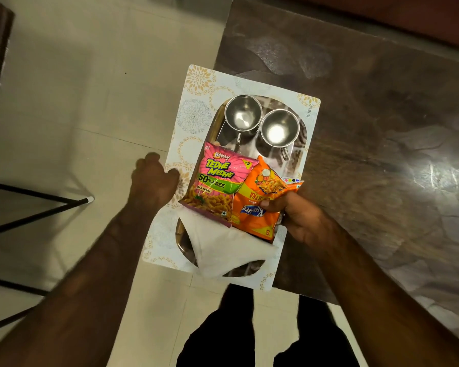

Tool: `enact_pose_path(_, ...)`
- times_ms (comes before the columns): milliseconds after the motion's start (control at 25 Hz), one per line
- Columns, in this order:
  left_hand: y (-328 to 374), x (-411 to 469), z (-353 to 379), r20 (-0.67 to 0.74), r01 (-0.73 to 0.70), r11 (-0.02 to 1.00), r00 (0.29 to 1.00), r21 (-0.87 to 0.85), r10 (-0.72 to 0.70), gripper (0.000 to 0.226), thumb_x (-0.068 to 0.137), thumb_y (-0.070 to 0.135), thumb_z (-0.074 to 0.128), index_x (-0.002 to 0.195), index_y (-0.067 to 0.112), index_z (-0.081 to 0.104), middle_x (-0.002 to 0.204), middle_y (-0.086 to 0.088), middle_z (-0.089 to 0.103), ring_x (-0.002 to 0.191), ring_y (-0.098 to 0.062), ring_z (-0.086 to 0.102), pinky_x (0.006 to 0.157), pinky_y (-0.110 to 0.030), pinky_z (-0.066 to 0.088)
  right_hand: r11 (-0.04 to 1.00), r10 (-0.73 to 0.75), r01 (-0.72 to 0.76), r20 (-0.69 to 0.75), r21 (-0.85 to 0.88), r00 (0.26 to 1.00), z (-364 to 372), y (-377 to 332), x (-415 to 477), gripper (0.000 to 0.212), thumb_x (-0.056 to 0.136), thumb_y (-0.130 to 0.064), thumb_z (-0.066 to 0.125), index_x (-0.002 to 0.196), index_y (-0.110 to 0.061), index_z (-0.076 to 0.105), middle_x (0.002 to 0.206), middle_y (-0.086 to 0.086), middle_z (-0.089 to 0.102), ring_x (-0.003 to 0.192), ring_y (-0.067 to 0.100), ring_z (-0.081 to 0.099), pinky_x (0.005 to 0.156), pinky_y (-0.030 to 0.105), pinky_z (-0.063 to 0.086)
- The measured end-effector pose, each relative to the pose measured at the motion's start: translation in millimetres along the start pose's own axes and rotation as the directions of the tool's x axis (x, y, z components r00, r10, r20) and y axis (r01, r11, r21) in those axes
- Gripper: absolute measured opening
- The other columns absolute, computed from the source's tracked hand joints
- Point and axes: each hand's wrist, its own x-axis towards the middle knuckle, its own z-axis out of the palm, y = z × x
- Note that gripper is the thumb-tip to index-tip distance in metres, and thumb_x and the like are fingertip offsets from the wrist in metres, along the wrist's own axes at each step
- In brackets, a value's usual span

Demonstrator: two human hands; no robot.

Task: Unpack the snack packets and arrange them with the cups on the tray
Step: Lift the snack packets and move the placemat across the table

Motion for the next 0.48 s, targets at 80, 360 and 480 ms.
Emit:
enact_pose_path(80, -3.7, 2.3, 4.1, 0.127, 0.080, 0.996, 0.989, -0.027, -0.075, 0.052, 0.087, 0.031, 0.071, 0.130, 0.009, 0.051, 0.122, -0.012, 0.063, 0.106, -0.031, 0.063, 0.082, -0.036, 0.049, 1.000, -0.004, 0.004, 0.008, 0.015, 1.000, -1.3, 1.4, 3.0, 0.046, 0.085, 0.021, 0.066, 0.123, -0.005, 0.071, 0.112, 0.017, 0.078, 0.077, 0.021, 0.081, 0.054, 0.030, 0.064)
enact_pose_path(360, -3.6, -20.7, -8.7, -0.004, -0.123, 0.992, 0.992, -0.016, 0.123, 0.027, 0.092, 0.012, 0.066, 0.109, 0.012, 0.046, 0.096, -0.001, 0.059, 0.084, -0.026, 0.056, 0.072, -0.034, 0.042, 0.994, 0.081, -0.089, 0.124, 0.059, 0.989, -0.5, 1.8, 1.8, 0.034, 0.097, 0.019, 0.052, 0.111, -0.006, 0.071, 0.081, 0.007, 0.084, 0.075, 0.024, 0.082, 0.061, 0.038, 0.068)
enact_pose_path(480, -5.7, -27.2, -27.6, -0.041, -0.192, 0.981, 0.980, 0.042, 0.193, 0.025, 0.093, 0.011, 0.060, 0.108, 0.018, 0.041, 0.092, -0.003, 0.059, 0.082, -0.030, 0.058, 0.071, -0.039, 0.048, 0.992, 0.089, -0.100, 0.133, 0.080, 0.987, 0.7, 3.5, 0.9, 0.038, 0.096, 0.018, 0.053, 0.120, -0.006, 0.071, 0.085, 0.006, 0.084, 0.091, 0.031, 0.077, 0.099, 0.055, 0.059)
